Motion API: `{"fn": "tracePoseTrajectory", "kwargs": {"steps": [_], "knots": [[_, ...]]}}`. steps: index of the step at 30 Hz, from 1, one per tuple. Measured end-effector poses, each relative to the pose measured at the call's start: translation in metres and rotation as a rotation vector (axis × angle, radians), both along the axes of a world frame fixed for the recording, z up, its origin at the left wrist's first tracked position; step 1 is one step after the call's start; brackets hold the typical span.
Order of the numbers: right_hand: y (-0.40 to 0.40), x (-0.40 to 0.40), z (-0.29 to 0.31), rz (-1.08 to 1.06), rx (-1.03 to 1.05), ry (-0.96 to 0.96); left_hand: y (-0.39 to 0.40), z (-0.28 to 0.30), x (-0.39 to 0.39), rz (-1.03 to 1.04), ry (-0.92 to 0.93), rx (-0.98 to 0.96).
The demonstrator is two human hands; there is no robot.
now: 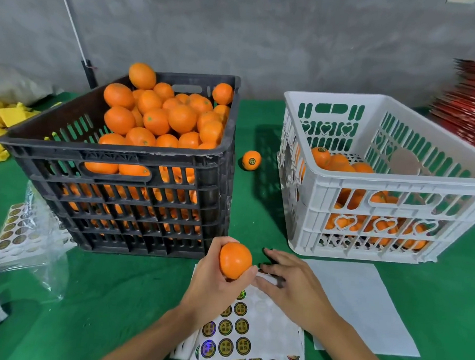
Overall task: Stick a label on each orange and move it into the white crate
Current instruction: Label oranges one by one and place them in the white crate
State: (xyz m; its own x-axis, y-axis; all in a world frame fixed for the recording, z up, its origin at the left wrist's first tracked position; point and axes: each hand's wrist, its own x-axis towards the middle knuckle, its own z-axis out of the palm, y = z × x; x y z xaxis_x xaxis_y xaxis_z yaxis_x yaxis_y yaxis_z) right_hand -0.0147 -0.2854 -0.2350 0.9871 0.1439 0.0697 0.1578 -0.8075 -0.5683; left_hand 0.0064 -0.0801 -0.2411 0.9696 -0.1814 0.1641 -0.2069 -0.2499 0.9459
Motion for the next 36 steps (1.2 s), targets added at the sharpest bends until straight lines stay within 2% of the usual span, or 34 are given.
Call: {"fn": "tracePoseTrajectory", "kwargs": {"steps": [8, 14, 18, 22, 27, 31, 36], "knots": [[0.005, 0.005, -0.002, -0.117, 0.092, -0.085, 0.0, 0.004, -0.001, 0.004, 0.009, 0.076], [0.011, 0.012, 0.0, -0.257, 0.401, -0.003, -0.001, 0.008, -0.002, -0.017, 0.038, 0.097], [0.016, 0.008, 0.006, -0.354, 0.59, -0.054, -0.001, 0.009, -0.002, -0.035, 0.061, 0.158], [0.022, -0.007, 0.018, -0.29, 0.643, -0.191, -0.004, 0.02, 0.003, -0.158, 0.057, 0.28], [0.027, -0.016, 0.038, -0.245, 0.802, -0.243, -0.01, 0.047, 0.016, -0.224, 0.002, 0.243], [0.032, -0.018, 0.062, -0.226, 0.738, -0.328, -0.019, 0.078, 0.027, -0.2, -0.083, 0.205], [0.034, -0.011, 0.11, -0.282, 0.385, -0.584, -0.044, 0.121, 0.037, -0.167, -0.28, 0.228]]}}
